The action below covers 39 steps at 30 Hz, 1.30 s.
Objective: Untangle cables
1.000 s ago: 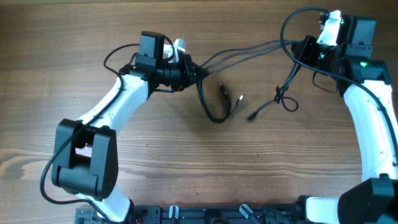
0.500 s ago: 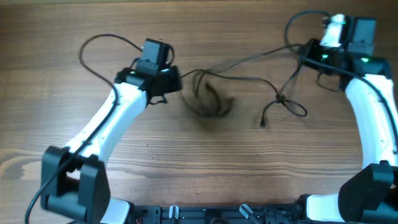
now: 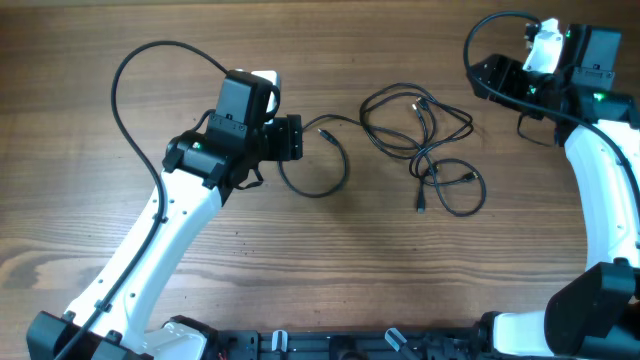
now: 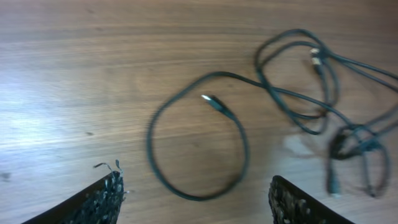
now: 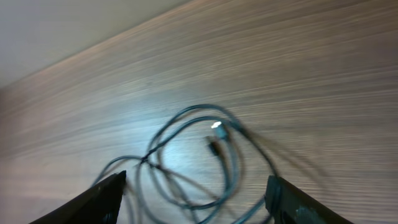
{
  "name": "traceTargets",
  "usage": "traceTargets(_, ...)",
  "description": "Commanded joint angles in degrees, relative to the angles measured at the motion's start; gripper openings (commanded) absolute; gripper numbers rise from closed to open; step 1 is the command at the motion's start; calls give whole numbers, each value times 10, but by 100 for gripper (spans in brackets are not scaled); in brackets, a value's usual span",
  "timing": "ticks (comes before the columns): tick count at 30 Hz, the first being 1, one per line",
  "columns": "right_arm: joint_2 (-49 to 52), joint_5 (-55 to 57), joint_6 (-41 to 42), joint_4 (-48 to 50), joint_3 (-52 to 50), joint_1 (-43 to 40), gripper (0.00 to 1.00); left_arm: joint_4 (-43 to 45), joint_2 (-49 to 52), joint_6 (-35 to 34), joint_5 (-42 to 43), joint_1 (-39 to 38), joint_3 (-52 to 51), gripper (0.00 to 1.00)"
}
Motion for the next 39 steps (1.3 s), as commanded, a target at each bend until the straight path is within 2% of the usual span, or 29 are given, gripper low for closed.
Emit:
traceTargets(1,-15,-65,8,3,15,3,76,9,0,-67,66,0,-3,72)
traceTargets(5,-14,-64,21,-3,14,3,75,8,40,-141,66,-3,-4,67)
traceTargets(9,-13,-53,21,-15,12,3,76,22,98,-140,45,-17,-4,68)
traceTargets(12,-13,-49,20,-17,12,3,75,74,139,-67,24,-16,-4,70)
traceTargets(18,-13,-49,20,-23,12,3,76,289,245,180,25,-8,-3,71)
traceTargets(23,-13,-47,19,-23,12,3,75,380,319,286,28,-7,-3,68)
traceTargets(39,-13,-47,19,-32,12,3,76,431,375,293,27,-7,-3,64)
